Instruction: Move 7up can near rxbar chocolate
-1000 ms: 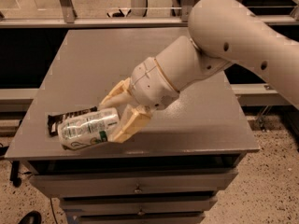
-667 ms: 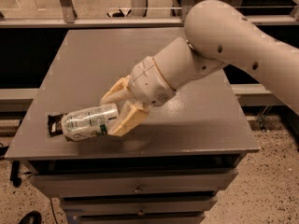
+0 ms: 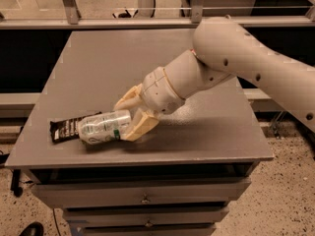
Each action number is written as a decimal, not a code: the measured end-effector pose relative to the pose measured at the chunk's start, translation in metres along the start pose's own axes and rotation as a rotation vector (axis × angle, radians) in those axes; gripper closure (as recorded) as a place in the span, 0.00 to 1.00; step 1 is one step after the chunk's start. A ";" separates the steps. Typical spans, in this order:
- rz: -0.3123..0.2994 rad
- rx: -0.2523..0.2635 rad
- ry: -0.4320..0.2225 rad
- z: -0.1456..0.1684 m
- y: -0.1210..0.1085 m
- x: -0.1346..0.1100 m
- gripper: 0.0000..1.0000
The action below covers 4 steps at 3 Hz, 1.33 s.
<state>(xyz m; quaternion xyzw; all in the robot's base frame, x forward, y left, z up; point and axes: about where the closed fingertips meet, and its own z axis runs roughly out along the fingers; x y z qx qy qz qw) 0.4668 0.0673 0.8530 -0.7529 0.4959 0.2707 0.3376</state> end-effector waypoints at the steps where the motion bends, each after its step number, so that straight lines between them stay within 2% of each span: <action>1: -0.017 0.003 0.012 0.002 -0.006 0.013 0.83; 3: -0.023 0.004 0.015 0.000 -0.007 0.014 0.36; 4: -0.058 -0.002 0.020 -0.008 -0.010 0.015 0.12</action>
Offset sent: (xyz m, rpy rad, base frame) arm 0.0257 -0.0163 -0.0155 -0.0232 -0.0630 0.0208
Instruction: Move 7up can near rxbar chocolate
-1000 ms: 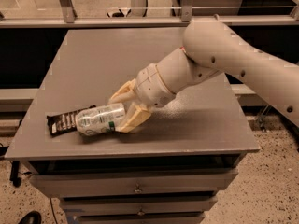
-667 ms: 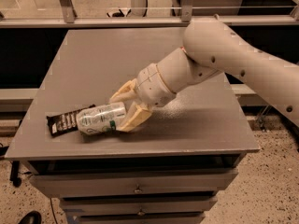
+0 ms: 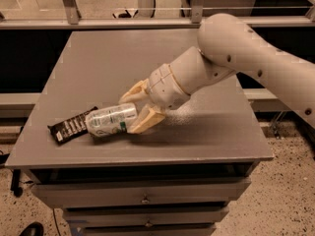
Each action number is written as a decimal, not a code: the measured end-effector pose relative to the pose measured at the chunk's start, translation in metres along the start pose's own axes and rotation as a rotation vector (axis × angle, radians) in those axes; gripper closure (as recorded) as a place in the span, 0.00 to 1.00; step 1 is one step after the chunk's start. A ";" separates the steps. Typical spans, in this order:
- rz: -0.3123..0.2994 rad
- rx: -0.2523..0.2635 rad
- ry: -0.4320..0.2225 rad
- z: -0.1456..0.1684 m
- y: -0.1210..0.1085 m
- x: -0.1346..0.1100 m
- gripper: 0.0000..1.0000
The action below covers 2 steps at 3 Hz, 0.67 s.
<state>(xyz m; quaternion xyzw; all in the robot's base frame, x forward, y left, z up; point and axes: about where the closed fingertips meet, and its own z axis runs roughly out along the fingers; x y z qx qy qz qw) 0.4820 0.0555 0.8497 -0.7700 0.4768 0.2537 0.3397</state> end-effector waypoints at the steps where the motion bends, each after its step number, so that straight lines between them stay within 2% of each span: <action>1: -0.029 -0.016 0.004 -0.005 0.002 -0.002 0.00; 2: -0.050 -0.033 0.006 -0.008 0.005 -0.004 0.00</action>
Offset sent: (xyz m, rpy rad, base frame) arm -0.0078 -0.0107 0.0097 -0.0234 -0.0304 0.0723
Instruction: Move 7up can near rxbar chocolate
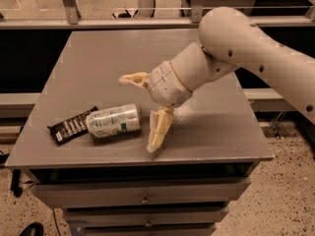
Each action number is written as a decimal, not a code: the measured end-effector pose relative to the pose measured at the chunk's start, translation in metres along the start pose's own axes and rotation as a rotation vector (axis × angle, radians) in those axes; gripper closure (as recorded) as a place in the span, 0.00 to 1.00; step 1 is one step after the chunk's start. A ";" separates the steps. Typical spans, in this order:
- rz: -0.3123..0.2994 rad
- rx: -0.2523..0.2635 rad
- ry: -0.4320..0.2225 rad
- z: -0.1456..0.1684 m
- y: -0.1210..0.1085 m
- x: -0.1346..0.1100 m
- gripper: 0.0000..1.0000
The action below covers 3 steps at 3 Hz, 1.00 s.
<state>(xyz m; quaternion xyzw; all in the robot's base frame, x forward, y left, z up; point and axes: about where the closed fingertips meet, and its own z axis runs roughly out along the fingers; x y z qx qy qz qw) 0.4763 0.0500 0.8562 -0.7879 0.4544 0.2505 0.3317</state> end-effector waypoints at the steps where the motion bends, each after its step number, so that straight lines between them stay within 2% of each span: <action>1: -0.003 -0.002 0.001 0.000 0.001 0.000 0.00; 2: 0.085 0.003 -0.033 -0.014 -0.001 0.012 0.00; 3: 0.237 0.044 -0.053 -0.058 -0.006 0.050 0.00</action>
Offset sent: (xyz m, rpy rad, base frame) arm 0.0236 -0.0460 0.0040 0.0620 0.1918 -0.1363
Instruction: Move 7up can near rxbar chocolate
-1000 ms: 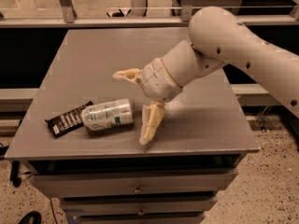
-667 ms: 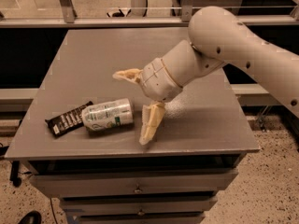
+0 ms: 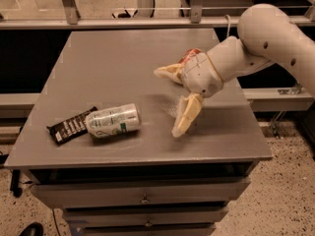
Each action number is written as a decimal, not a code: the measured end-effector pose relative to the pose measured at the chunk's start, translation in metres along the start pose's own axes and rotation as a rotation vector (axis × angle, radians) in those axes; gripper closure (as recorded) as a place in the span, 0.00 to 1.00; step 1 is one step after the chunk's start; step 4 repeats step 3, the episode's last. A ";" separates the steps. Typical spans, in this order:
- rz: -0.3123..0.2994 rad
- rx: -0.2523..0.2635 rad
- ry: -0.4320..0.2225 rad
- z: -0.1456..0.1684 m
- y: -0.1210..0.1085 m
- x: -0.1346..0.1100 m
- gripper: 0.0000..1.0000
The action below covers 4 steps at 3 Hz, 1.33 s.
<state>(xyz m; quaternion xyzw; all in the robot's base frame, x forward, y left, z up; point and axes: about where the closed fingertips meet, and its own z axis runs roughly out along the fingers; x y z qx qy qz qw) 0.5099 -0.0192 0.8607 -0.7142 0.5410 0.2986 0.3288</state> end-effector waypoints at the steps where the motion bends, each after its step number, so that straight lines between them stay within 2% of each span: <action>1: 0.096 0.093 0.019 -0.069 -0.017 0.023 0.00; 2: 0.164 0.230 0.049 -0.142 -0.022 0.029 0.00; 4: 0.159 0.247 0.049 -0.148 -0.027 0.027 0.00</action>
Offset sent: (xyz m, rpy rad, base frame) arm 0.0486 -0.2175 0.1251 -0.0106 -0.0656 -0.5010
